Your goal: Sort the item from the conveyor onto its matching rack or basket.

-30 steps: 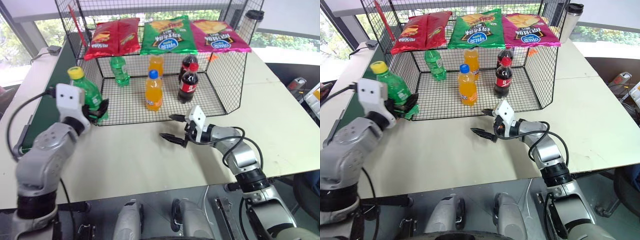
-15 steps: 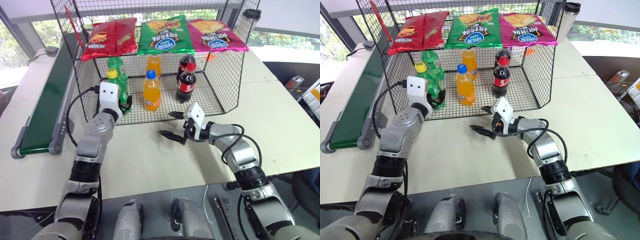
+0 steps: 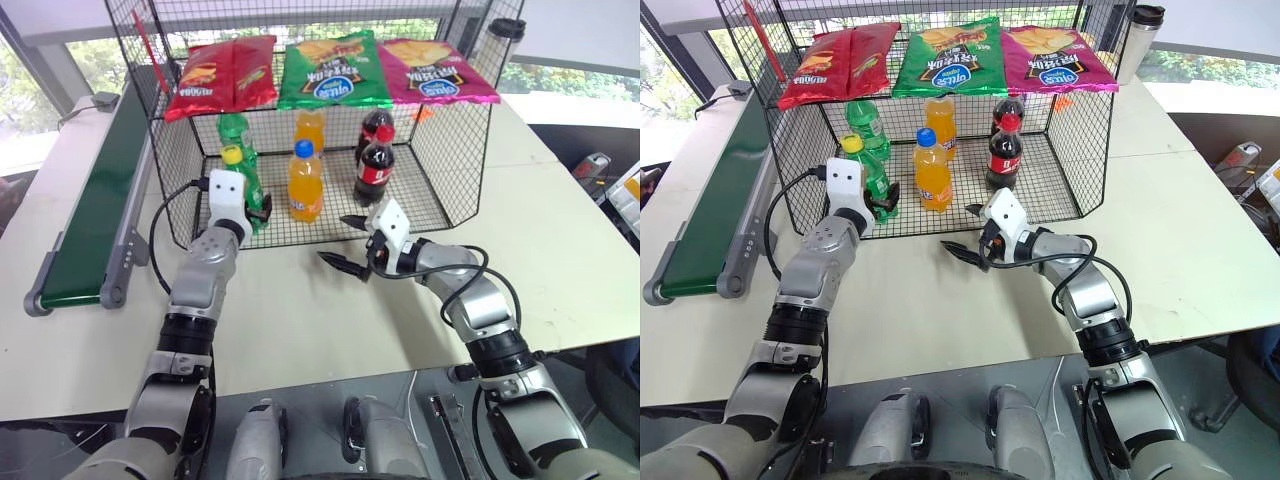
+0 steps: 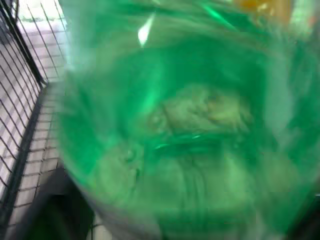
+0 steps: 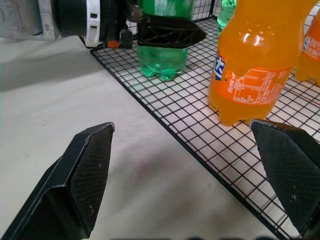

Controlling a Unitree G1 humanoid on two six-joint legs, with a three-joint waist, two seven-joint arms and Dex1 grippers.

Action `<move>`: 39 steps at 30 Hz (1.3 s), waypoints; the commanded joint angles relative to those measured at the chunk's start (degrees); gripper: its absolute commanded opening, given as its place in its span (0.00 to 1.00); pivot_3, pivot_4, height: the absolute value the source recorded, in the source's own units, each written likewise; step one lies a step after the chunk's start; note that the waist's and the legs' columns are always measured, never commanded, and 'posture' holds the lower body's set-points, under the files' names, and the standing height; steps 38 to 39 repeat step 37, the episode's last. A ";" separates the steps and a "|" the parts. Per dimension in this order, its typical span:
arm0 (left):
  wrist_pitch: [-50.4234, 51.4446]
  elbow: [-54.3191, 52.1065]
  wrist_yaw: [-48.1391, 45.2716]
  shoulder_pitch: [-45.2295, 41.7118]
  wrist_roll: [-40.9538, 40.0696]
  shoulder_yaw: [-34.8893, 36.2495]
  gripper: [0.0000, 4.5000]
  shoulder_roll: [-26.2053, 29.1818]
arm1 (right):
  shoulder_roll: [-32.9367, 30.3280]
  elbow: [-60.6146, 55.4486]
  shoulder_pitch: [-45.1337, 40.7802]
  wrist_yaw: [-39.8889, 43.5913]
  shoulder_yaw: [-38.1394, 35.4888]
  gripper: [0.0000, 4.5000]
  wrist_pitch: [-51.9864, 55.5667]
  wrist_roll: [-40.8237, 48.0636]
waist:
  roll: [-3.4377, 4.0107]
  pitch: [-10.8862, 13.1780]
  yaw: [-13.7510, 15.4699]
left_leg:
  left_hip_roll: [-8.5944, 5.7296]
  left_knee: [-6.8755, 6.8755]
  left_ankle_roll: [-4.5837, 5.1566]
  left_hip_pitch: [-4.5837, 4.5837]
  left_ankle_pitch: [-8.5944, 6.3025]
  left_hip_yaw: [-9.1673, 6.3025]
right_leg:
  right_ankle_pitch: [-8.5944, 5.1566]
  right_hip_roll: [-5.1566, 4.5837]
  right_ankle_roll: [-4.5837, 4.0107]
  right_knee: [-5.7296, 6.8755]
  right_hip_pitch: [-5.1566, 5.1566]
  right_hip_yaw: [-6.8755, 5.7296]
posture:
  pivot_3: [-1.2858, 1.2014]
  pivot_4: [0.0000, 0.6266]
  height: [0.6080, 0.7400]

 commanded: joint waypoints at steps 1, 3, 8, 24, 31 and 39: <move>-1.11 -2.48 -0.10 -0.92 1.10 0.99 1.00 0.58 | 0.26 -2.56 -0.42 0.16 -1.12 1.00 -0.41 0.75 | 0.00 0.00 0.00 | 0.00 0.00 0.00 0.00 0.00 0.00 | 0.00 0.00 0.00 0.00 0.01 0.00 | 0.52 0.24 1.00; -0.60 -4.02 -0.26 -0.43 1.60 0.68 1.00 0.92 | 0.25 -2.55 -0.38 0.40 -1.03 1.00 -0.37 0.83 | 0.00 0.00 0.00 | 0.00 0.00 0.00 0.00 0.00 0.00 | 0.00 0.00 0.00 0.00 0.01 0.00 | 0.52 0.24 1.00; 6.09 -17.02 -1.31 4.18 1.91 0.87 1.00 3.64 | 0.21 -2.99 -0.09 0.89 -1.05 1.00 -0.02 1.15 | 0.00 0.00 -0.27 | 0.01 0.00 0.00 0.00 0.00 0.00 | 0.00 0.00 0.00 0.01 0.00 0.01 | 0.52 0.24 1.00; 31.79 -59.58 -4.76 31.47 -5.60 9.02 1.00 7.41 | -0.17 -3.18 0.98 2.57 -1.23 1.00 0.13 1.68 | 0.01 0.00 -0.01 | 0.02 0.00 0.00 0.05 0.00 -0.06 | -0.01 -0.01 -0.02 0.03 0.03 0.04 | 0.52 0.24 1.00; 32.88 -63.37 -3.91 39.27 -7.32 10.72 1.00 3.40 | -0.41 -2.93 0.98 2.72 -1.32 1.00 -0.08 1.67 | 0.01 0.00 -0.01 | 0.01 0.02 0.00 0.06 0.00 -0.09 | -0.02 0.00 -0.04 0.03 0.03 0.04 | 0.52 0.24 1.00; 33.19 -62.64 -2.72 41.44 -8.11 10.83 1.00 0.51 | -0.49 -2.68 0.94 2.91 -1.41 1.00 -0.29 1.68 | 0.01 0.00 0.00 | 0.01 0.03 0.00 0.06 0.00 -0.09 | -0.02 0.01 -0.04 0.03 0.04 0.04 | 0.52 0.24 1.00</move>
